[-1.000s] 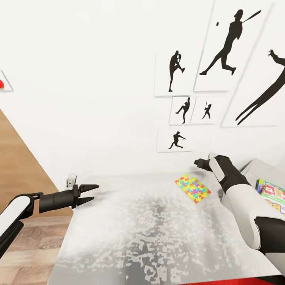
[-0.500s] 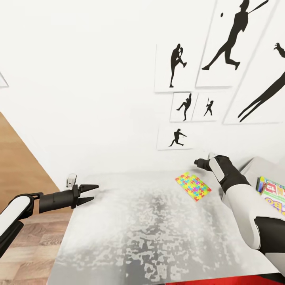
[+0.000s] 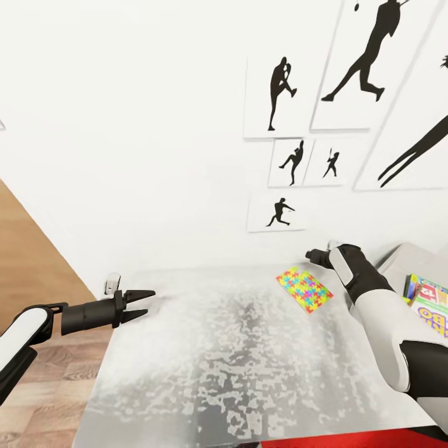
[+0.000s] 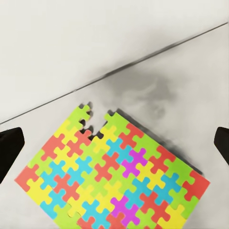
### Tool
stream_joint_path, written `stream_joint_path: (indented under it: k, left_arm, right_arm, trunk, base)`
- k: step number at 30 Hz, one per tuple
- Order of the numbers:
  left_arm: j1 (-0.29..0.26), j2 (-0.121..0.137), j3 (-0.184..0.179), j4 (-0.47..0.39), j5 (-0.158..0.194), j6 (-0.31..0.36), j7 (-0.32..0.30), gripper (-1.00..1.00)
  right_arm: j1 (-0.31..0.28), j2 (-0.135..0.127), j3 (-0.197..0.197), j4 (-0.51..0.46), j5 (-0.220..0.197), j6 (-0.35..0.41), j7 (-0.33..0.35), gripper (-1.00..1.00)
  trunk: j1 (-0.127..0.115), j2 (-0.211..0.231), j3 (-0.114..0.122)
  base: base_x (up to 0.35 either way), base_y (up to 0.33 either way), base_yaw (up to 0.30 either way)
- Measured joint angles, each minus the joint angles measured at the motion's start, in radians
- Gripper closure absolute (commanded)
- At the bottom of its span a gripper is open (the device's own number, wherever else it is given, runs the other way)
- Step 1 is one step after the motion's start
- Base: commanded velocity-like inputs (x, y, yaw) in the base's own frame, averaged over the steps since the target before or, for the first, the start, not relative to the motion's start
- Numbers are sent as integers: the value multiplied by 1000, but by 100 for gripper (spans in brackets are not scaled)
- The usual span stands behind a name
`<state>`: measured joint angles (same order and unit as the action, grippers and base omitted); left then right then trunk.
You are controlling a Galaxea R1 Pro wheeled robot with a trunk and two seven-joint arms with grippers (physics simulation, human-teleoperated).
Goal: Put all the toys in the child's room - the three board games (two on the bed and one on the table), the two jigsaw puzzles on the table, and the tennis ball on the table - inside the toy box on the table in the child's room.
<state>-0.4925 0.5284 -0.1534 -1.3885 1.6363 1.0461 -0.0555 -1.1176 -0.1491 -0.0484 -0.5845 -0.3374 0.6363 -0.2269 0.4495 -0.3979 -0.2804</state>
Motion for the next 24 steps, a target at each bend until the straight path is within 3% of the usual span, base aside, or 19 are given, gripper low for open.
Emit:
stream_joint_path:
  k: [13,24]
  left_arm:
    - [0,0,0,0,0,0,0,-100]
    - [0,0,0,0,0,0,0,-100]
  right_arm:
    - [-8,1,-5,-5,-2,1,0,-100]
    - [-78,13,-5,-2,-1,6,0,-100]
  trunk:
    - [0,0,-21]
    - [0,0,-40]
  base:
    - [0,0,0]
    - [0,0,0]
